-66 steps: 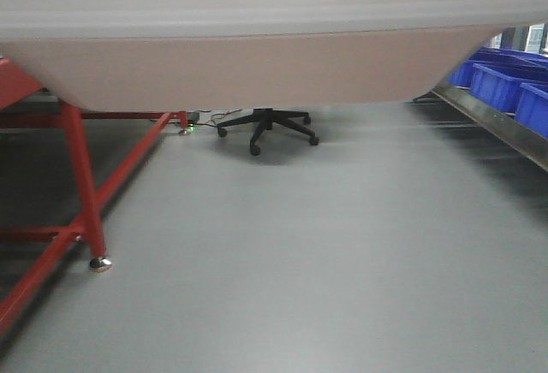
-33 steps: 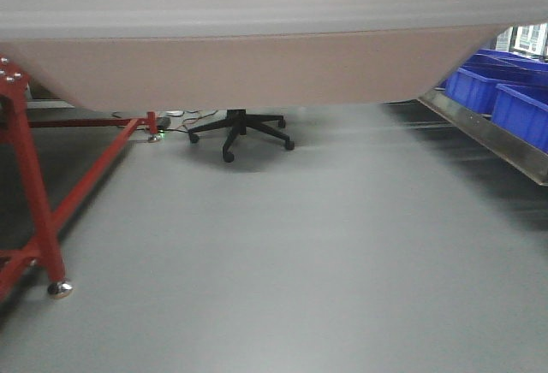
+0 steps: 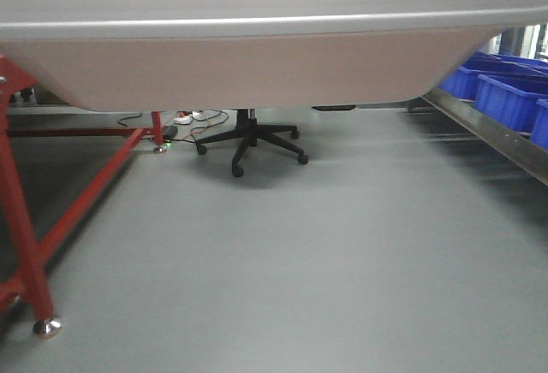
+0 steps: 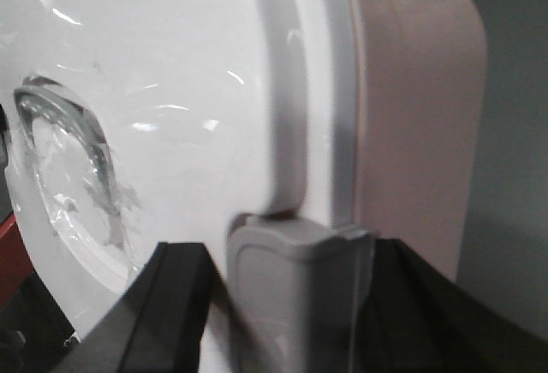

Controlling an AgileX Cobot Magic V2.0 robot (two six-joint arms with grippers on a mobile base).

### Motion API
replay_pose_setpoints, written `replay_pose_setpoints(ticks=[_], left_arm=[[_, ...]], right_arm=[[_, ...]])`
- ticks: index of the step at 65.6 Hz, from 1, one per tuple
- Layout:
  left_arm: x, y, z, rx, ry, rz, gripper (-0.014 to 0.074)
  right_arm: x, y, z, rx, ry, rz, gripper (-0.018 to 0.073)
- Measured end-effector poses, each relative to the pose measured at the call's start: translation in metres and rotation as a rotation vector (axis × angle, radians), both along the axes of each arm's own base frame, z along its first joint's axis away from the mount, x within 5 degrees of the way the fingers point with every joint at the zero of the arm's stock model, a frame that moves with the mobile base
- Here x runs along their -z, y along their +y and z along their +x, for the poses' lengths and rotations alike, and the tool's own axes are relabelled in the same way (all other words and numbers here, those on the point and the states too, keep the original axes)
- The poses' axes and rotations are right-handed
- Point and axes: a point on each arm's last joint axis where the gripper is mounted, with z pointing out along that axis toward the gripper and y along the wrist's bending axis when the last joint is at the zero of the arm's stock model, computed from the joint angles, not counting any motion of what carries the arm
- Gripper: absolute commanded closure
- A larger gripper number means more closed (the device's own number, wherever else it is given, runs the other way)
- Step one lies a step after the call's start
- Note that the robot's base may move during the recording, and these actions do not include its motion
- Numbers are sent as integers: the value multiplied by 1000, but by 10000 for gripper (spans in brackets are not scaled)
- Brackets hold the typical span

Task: Grab white bin and place on right shelf
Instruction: 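Carry the bin with both grippers toward the blue-crate shelves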

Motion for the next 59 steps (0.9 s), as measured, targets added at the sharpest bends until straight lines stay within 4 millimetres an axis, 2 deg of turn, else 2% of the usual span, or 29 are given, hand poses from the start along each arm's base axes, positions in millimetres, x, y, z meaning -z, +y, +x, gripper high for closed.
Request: replay_pose_setpoints(ticks=[59], left_arm=[[0,0,0,0,0,0,408]], right_arm=[[0,0,0,0,0,0,191]])
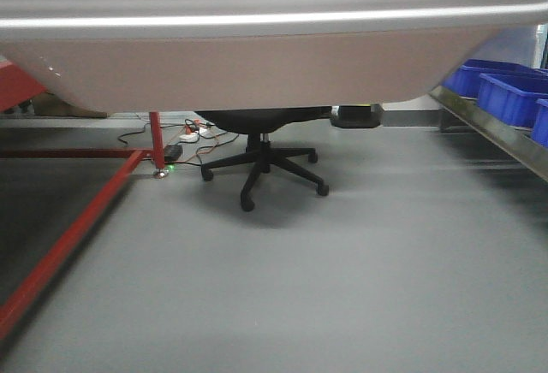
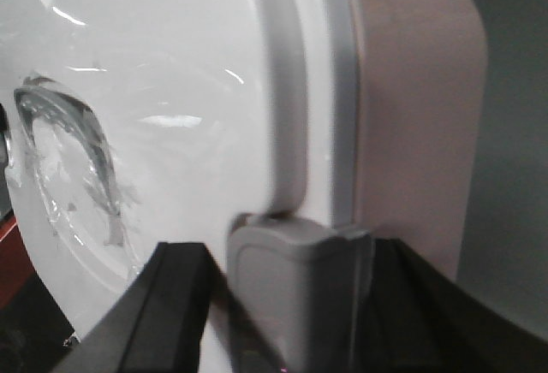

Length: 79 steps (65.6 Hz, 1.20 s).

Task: Grab white bin and place on right shelf
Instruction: 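Carry the bin with both grippers toward the blue-crate shelves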

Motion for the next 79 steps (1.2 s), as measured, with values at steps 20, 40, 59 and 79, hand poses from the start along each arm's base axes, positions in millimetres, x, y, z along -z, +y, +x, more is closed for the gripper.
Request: replay_pose_setpoints(ticks=[20,40,59,79], left_arm=[[0,0,0,0,0,0,408],[0,0,0,0,0,0,408],[0,0,0,0,0,0,408],[0,0,0,4,2,0,408]], right_arm=[[0,0,0,0,0,0,191],[0,0,0,0,0,0,191],[0,0,0,0,0,0,191],[0,0,0,0,0,0,191]])
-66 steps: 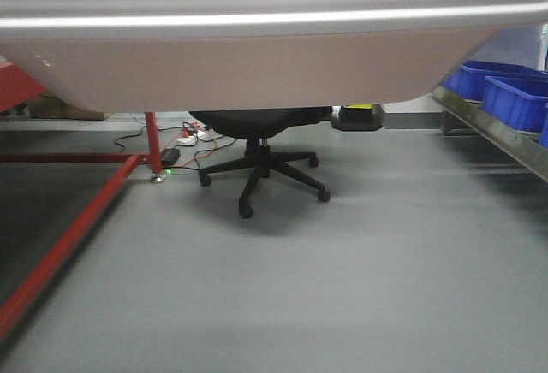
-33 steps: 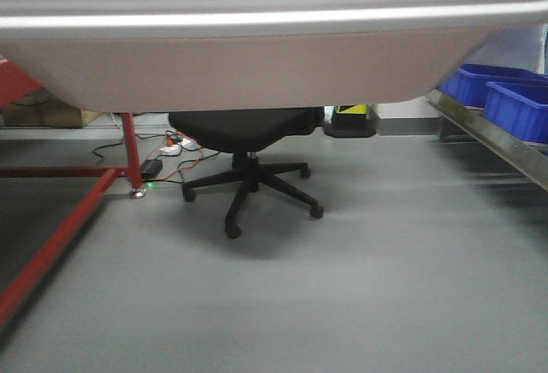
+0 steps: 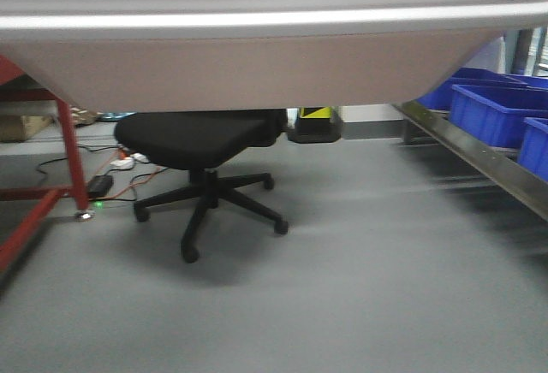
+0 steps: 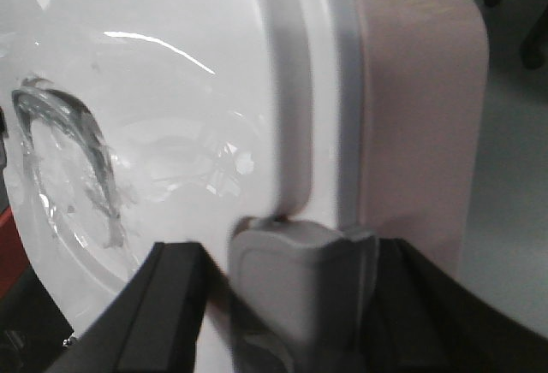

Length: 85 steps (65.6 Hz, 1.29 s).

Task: Grab white bin and place on right shelf
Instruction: 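Carry the bin with both grippers toward the blue-crate shelves, then carry the bin with both grippers along the shelf rack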

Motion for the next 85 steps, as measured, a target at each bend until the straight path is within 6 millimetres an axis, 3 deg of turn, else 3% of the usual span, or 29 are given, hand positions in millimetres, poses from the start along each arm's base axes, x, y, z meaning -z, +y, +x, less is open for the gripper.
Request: replay_pose_setpoints(ticks=[85], left_arm=[[0,0,0,1,1,0,408]], right_arm=[[0,0,0,0,0,0,191]])
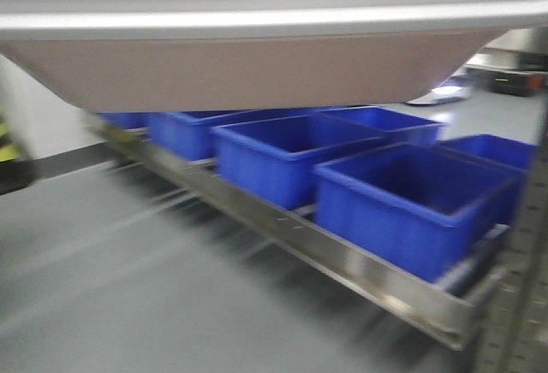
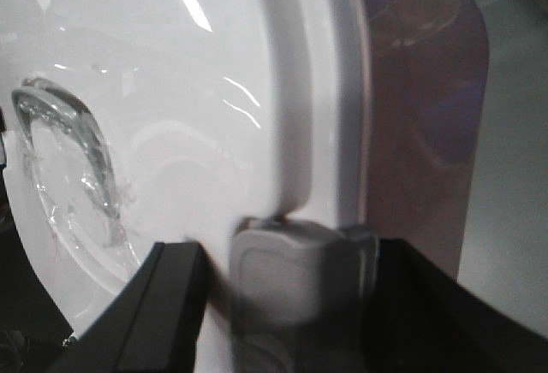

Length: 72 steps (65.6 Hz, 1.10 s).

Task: Grab white bin and place on right shelf
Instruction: 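Carry the bin with both grippers along the shelf rack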

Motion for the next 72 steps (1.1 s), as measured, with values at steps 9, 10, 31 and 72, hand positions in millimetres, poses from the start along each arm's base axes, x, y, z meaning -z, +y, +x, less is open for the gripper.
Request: replay_pose_setpoints(ticks=[9,10,31,72], left_arm=[[0,0,0,0,0,0,408],[0,0,0,0,0,0,408],[0,0,0,0,0,0,408],[0,0,0,0,0,0,408]], right_arm=[[0,0,0,0,0,0,191],[0,0,0,0,0,0,191],[0,0,0,0,0,0,191],[0,0,0,0,0,0,191]])
